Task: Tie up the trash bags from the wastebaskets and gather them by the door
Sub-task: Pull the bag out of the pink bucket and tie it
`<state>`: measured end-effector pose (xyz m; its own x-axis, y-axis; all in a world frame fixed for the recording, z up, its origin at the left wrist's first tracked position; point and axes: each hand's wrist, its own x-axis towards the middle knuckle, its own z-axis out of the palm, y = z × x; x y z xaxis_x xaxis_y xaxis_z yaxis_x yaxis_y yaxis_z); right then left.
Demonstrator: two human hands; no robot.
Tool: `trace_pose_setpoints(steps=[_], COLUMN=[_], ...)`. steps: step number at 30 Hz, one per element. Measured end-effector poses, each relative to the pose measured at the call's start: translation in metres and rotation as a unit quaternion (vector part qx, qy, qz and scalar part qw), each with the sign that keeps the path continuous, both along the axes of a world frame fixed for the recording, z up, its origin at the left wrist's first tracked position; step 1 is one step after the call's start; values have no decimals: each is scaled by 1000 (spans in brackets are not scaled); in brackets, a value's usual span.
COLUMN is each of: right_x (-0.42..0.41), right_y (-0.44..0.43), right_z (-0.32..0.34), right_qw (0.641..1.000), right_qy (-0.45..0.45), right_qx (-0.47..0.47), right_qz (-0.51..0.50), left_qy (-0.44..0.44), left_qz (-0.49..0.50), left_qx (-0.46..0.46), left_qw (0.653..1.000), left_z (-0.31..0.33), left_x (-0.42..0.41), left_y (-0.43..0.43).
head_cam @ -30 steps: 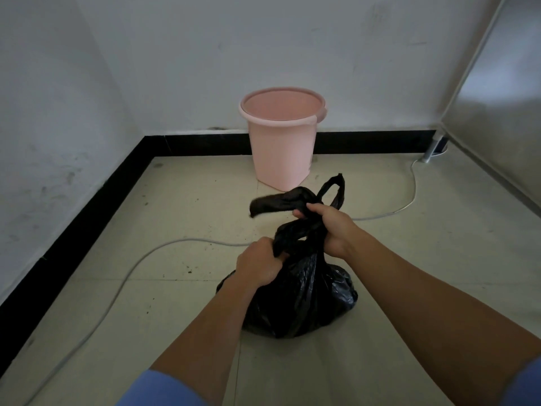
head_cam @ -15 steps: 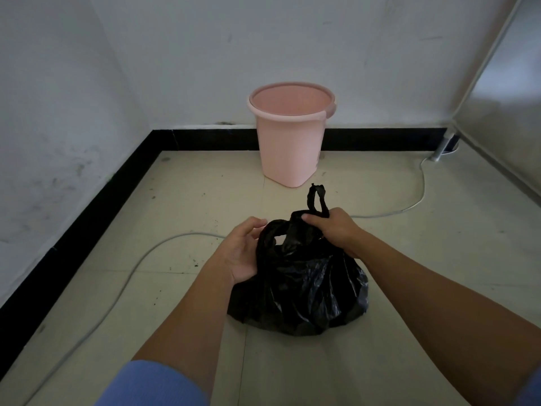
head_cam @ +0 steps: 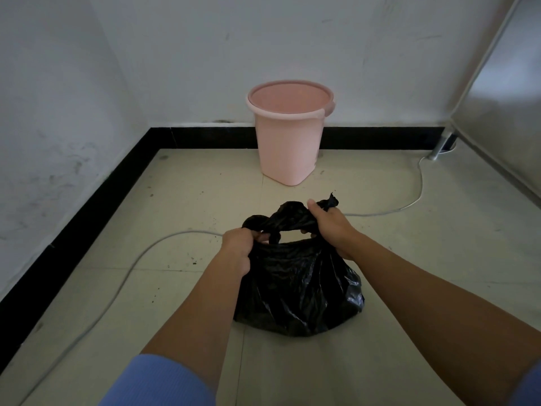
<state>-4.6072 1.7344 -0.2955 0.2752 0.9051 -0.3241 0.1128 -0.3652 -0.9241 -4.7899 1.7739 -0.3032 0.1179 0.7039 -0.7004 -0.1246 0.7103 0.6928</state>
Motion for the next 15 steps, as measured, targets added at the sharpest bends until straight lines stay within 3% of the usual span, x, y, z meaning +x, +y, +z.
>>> trace_pose_setpoints(steps=[4,6,9,13,15], right_x=[7,11,9,12,21], right_y=[2,3,3,5,6], right_z=[-2,-3,0,13,12], right_qw=[995,990,970,904,866], right_qy=[52,85,183,363,418], right_qx=[-23,-33,-42,12,29], right_qz=[-76,-105,-154,-226,-272], left_qy=[-172,-225,-214,-254,-185], left_qz=[-49,-19,96,193,230], left_qx=[21,53,50,1,18], left_qw=[984,973,971,948,955], left_z=[8,12,14,12,6], left_x=[-11,-13,-9,-8,-13], left_y=[-2,-1,4,9,9])
